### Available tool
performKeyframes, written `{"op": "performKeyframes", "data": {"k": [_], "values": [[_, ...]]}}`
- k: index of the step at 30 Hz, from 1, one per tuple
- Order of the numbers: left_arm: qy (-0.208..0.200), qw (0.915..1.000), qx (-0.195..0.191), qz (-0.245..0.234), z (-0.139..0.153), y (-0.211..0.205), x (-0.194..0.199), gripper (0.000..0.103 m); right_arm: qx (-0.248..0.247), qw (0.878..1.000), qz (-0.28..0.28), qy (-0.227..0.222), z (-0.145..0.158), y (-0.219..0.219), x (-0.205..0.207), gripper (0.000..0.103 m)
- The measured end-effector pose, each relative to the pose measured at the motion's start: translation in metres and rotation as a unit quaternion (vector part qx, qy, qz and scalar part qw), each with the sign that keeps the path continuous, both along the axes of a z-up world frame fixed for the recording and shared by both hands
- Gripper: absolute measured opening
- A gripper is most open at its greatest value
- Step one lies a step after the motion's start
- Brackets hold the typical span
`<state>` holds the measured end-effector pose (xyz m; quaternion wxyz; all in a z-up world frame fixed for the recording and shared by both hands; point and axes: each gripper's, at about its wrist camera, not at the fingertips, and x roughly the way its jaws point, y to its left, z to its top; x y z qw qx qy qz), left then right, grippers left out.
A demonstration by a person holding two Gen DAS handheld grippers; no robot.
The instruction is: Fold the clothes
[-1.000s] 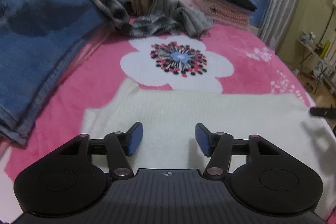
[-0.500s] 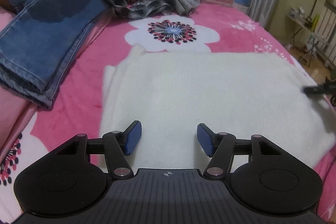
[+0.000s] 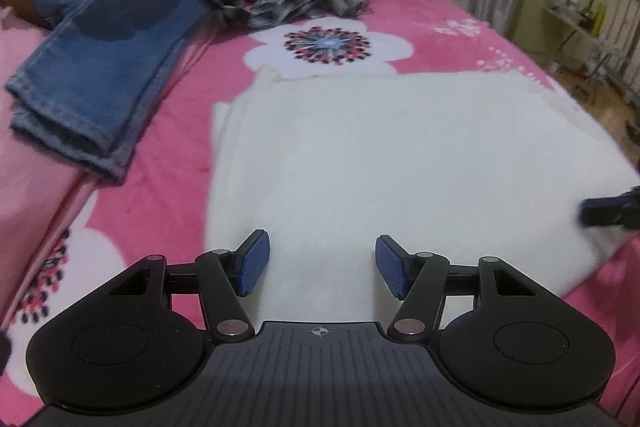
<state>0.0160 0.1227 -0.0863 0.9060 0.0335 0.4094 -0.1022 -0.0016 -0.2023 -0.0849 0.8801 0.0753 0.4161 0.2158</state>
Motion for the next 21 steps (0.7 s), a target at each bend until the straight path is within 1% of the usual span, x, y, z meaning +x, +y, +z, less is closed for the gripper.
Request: {"op": "performKeyframes", "data": {"k": [2,4,6,7,9,10,11,13,16,19,21], "values": [[0.000,0.9999,0.009,0.006,-0.001,0.002,-0.002,0.060,0.004,0.999,-0.047,0.006,-0.004,-0.037,-0.002,0.006],[0.002,0.9999,0.010,0.009,-0.001,0.004,-0.002,0.060,0.002,0.996,-0.093,0.007,-0.007,-0.073,-0.007,0.000],[0.003,0.9999,0.011,0.012,-0.001,0.003,-0.002,0.060,0.021,0.990,-0.142,0.007,-0.006,-0.103,-0.018,0.000],[0.003,0.9998,0.013,0.013,-0.001,0.003,-0.002,0.060,0.017,0.987,-0.161,0.003,-0.004,-0.110,-0.023,0.000],[0.004,0.9998,0.015,0.015,-0.001,0.001,-0.002,0.061,0.017,0.986,-0.168,-0.007,0.001,-0.110,-0.032,0.000],[0.003,0.9997,0.017,0.015,-0.001,0.001,-0.002,0.061,0.019,0.985,-0.170,-0.011,0.004,-0.110,-0.037,0.004],[0.003,0.9997,0.019,0.015,-0.001,0.000,-0.002,0.061,0.021,0.988,-0.151,-0.016,0.006,-0.100,-0.038,0.005],[0.003,0.9997,0.018,0.017,-0.001,-0.001,-0.001,0.061,0.025,0.995,-0.097,-0.024,0.009,-0.073,-0.040,0.005],[0.003,0.9997,0.014,0.022,0.001,-0.001,-0.001,0.061,0.022,0.999,-0.021,-0.034,0.010,-0.033,-0.035,0.005],[-0.005,0.9998,0.009,0.016,0.005,-0.002,-0.001,0.062,-0.016,0.999,0.009,-0.035,0.000,-0.015,-0.030,0.006],[-0.011,0.9999,0.010,0.005,0.007,-0.004,-0.003,0.063,-0.044,0.999,0.014,-0.028,-0.010,-0.021,-0.033,0.004]]}}
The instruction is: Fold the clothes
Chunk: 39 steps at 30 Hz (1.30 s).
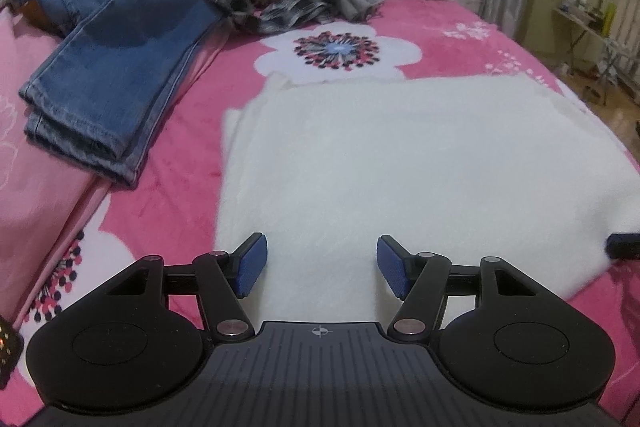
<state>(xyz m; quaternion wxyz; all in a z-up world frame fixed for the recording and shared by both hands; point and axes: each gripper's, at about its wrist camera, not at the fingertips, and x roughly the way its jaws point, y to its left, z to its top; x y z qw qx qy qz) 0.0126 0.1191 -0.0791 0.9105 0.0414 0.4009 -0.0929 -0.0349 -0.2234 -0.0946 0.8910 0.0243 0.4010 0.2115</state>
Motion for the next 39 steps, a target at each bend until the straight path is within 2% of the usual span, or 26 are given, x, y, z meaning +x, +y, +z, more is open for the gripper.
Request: {"op": "performKeyframes", "data": {"k": [4,7,11,13,15,19,20,23,28,30,33,37,39], "values": [[-0.005,0.9997,0.003,-0.024,0.001,-0.002,-0.005,0.064,-0.012,1.000,-0.017,0.019,0.001,-0.026,-0.012,0.004],[-0.013,0.9979,-0.008,-0.062,0.005,-0.006,-0.014,0.064,-0.015,1.000,-0.022,0.012,0.013,-0.024,-0.017,0.006],[-0.031,0.9881,0.006,-0.150,0.006,-0.030,-0.033,0.065,0.009,1.000,0.016,-0.015,0.025,0.002,-0.009,0.007],[-0.038,0.9821,0.029,-0.182,0.003,-0.045,-0.041,0.065,0.020,0.998,0.048,-0.023,0.025,0.022,-0.002,0.007],[-0.038,0.9789,0.051,-0.194,-0.004,-0.056,-0.045,0.065,0.022,0.996,0.081,-0.025,0.021,0.042,0.004,0.007],[0.004,0.9824,0.073,-0.172,-0.031,-0.059,-0.040,0.065,-0.026,0.994,0.107,-0.003,-0.008,0.067,0.014,0.006],[0.003,0.9829,0.071,-0.170,-0.035,-0.057,-0.040,0.066,-0.029,0.994,0.108,-0.004,-0.010,0.068,0.015,0.006],[-0.003,0.9815,0.071,-0.178,-0.028,-0.054,-0.043,0.066,-0.039,0.993,0.112,-0.004,0.006,0.075,0.016,0.007],[0.003,0.9826,0.069,-0.173,-0.028,-0.050,-0.040,0.066,0.003,0.988,0.151,-0.037,0.024,0.090,0.014,0.007],[0.007,0.9837,0.061,-0.169,-0.029,-0.049,-0.038,0.067,-0.038,0.985,0.164,-0.029,0.006,0.104,0.017,0.007],[0.013,0.9855,0.048,-0.163,-0.028,-0.045,-0.037,0.067,-0.083,0.979,0.183,-0.046,-0.014,0.117,0.015,0.007],[0.012,0.9874,0.042,-0.152,-0.021,-0.038,-0.039,0.067,-0.095,0.976,0.187,-0.051,0.008,0.128,0.014,0.007],[0.010,0.9884,0.043,-0.145,-0.018,-0.033,-0.038,0.067,-0.074,0.975,0.199,-0.065,0.018,0.134,0.010,0.007]]}}
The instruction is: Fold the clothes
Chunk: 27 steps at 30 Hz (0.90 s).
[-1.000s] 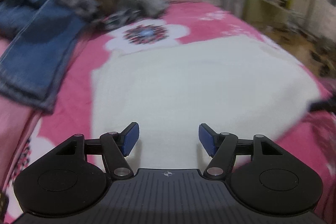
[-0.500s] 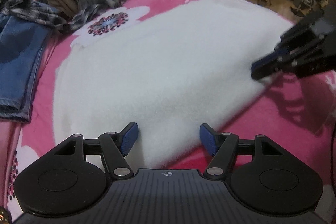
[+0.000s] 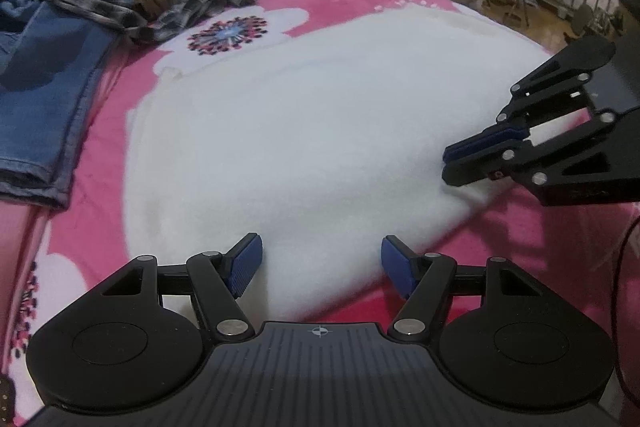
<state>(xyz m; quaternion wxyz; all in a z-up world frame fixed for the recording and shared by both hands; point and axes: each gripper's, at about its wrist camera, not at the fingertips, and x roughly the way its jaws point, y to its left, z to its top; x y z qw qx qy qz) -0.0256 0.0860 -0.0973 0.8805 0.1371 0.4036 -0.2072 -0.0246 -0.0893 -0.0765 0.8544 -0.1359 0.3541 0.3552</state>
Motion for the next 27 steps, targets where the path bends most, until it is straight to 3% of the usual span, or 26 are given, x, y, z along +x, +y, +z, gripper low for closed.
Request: {"op": "performKeyframes", "data": {"k": [3,6,12,18,23,27], "values": [[0.002,0.9999,0.001,0.015,-0.001,0.007,0.003,0.067,-0.004,1.000,0.015,-0.001,-0.011,0.016,0.004,0.007],[0.014,0.9990,-0.026,0.032,-0.001,0.016,0.006,0.067,-0.007,1.000,0.020,0.005,-0.034,0.022,0.011,0.006],[0.006,0.9981,-0.041,0.046,0.008,0.029,0.001,0.067,0.017,0.999,0.031,0.008,-0.008,0.033,0.005,0.007],[0.005,0.9954,-0.059,0.076,0.012,0.044,0.008,0.066,-0.002,0.999,0.043,0.008,-0.034,0.052,0.011,0.007],[-0.023,0.9934,-0.068,0.089,0.024,0.054,0.008,0.067,0.079,0.995,0.063,0.010,-0.006,0.053,0.007,0.007],[-0.050,0.9913,-0.077,0.094,0.031,0.053,0.014,0.068,0.050,0.995,0.086,0.020,-0.026,0.076,0.006,0.012]]}}
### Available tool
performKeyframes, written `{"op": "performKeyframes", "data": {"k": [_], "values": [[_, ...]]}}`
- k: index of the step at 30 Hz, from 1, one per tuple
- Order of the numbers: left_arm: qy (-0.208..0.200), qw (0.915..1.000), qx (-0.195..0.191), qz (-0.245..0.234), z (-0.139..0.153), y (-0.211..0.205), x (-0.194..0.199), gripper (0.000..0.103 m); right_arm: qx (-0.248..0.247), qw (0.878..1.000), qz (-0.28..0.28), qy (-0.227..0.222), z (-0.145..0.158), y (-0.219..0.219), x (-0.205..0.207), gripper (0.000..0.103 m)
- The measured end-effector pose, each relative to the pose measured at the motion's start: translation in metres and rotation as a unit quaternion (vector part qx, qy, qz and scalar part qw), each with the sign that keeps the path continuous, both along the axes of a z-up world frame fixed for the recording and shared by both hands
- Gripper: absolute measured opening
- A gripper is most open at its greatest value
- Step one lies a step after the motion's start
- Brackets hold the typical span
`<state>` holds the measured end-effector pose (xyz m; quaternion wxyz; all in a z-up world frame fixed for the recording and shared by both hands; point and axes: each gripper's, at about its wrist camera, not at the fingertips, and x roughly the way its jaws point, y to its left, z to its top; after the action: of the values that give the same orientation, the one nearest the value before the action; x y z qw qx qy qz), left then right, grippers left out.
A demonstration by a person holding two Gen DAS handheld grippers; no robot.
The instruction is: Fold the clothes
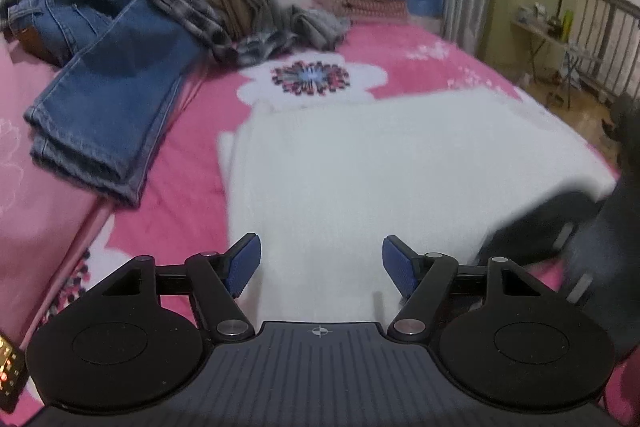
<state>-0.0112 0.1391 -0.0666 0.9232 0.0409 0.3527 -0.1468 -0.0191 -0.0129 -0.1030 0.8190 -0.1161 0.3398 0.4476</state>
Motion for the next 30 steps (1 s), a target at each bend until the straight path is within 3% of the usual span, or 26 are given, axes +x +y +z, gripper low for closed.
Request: {"op": "performKeyframes", "data": {"k": [2,5,8,12,14,17,21,24,26,28,30], "values": [[0.000,1.0000,-0.008,0.003,0.000,-0.003,0.006,0.069,-0.009,1.000,-0.005,-0.006,-0.009,0.004,-0.003,0.013],[-0.002,0.9998,-0.019,0.007,-0.002,-0.010,0.016,0.069,0.015,1.000,-0.023,0.002,0.007,-0.010,-0.002,0.014],[-0.004,0.9998,-0.020,0.000,-0.003,-0.020,0.022,0.069,0.042,0.996,-0.074,-0.017,0.030,-0.044,0.003,0.014],[-0.008,0.9997,-0.014,-0.018,-0.008,-0.035,0.026,0.069,0.033,0.983,-0.171,-0.065,0.045,-0.096,0.007,0.014],[-0.006,0.9995,0.004,-0.032,-0.015,-0.046,0.026,0.069,0.021,0.977,-0.202,-0.069,0.039,-0.115,0.006,0.015],[0.009,0.9989,0.027,-0.036,-0.029,-0.055,0.026,0.069,-0.014,0.974,-0.216,-0.060,0.005,-0.128,0.005,0.019],[0.015,0.9989,0.033,-0.029,-0.033,-0.056,0.026,0.070,-0.020,0.970,-0.225,-0.088,0.019,-0.126,-0.002,0.020],[0.017,0.9989,0.034,-0.025,-0.033,-0.057,0.026,0.070,-0.020,0.961,-0.251,-0.117,0.022,-0.134,-0.002,0.020],[0.019,0.9990,0.034,-0.023,-0.033,-0.058,0.027,0.071,-0.049,0.953,-0.279,-0.105,0.006,-0.146,0.006,0.023],[0.020,0.9990,0.035,-0.020,-0.033,-0.058,0.027,0.071,-0.020,0.955,-0.283,-0.091,0.001,-0.162,0.008,0.023],[0.021,0.9990,0.036,-0.019,-0.033,-0.058,0.027,0.072,-0.024,0.952,-0.289,-0.101,0.010,-0.163,0.008,0.023]]}}
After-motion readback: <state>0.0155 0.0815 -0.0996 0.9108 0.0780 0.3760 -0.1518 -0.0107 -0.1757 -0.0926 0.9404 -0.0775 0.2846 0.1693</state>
